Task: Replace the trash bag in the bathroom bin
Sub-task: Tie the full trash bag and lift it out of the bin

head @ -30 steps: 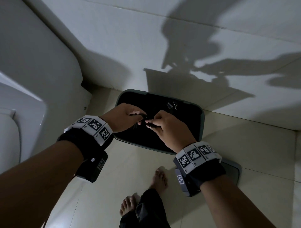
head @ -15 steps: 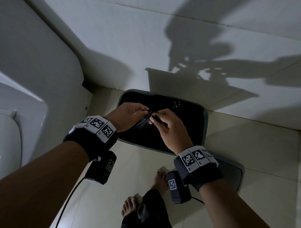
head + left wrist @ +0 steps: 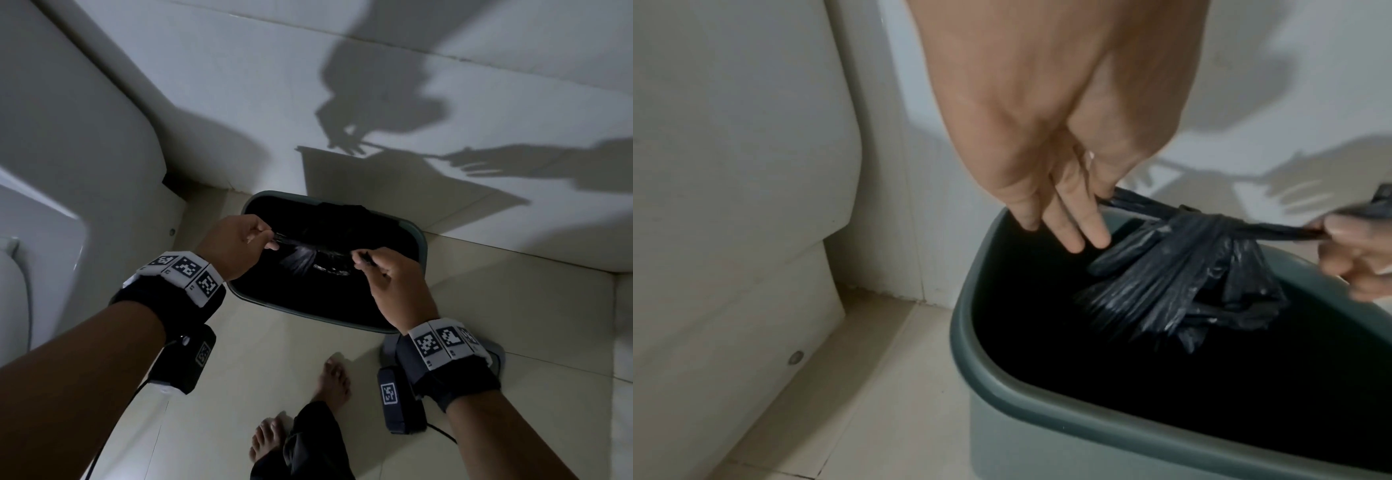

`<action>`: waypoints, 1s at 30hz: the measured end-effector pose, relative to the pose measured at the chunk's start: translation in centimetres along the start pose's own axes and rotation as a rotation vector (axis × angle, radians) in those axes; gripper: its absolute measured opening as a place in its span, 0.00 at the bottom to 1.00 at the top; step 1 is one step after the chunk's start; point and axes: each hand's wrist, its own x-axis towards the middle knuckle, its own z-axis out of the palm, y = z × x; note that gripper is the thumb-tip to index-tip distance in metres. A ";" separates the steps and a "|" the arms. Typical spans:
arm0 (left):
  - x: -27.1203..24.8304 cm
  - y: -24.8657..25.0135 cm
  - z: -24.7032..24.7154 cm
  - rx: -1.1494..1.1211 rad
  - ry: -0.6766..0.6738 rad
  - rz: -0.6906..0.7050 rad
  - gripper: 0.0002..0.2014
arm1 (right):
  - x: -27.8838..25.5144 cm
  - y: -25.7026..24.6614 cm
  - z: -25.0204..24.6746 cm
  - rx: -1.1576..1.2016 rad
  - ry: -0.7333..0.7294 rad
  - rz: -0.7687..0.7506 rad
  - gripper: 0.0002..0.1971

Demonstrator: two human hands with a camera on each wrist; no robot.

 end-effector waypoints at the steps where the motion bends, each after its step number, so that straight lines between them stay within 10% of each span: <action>1: 0.1 -0.1 0.1 0.008 0.016 -0.010 0.10 | -0.2 0.5 -0.3 -0.029 0.011 0.064 0.09; 9: 0.5 -0.4 0.9 0.034 0.110 -0.085 0.08 | 0.8 1.4 0.2 -0.214 -0.147 0.296 0.12; 30: 1.7 1.6 4.0 0.554 -0.348 0.238 0.19 | 1.8 -1.6 1.9 -0.347 -0.401 0.271 0.13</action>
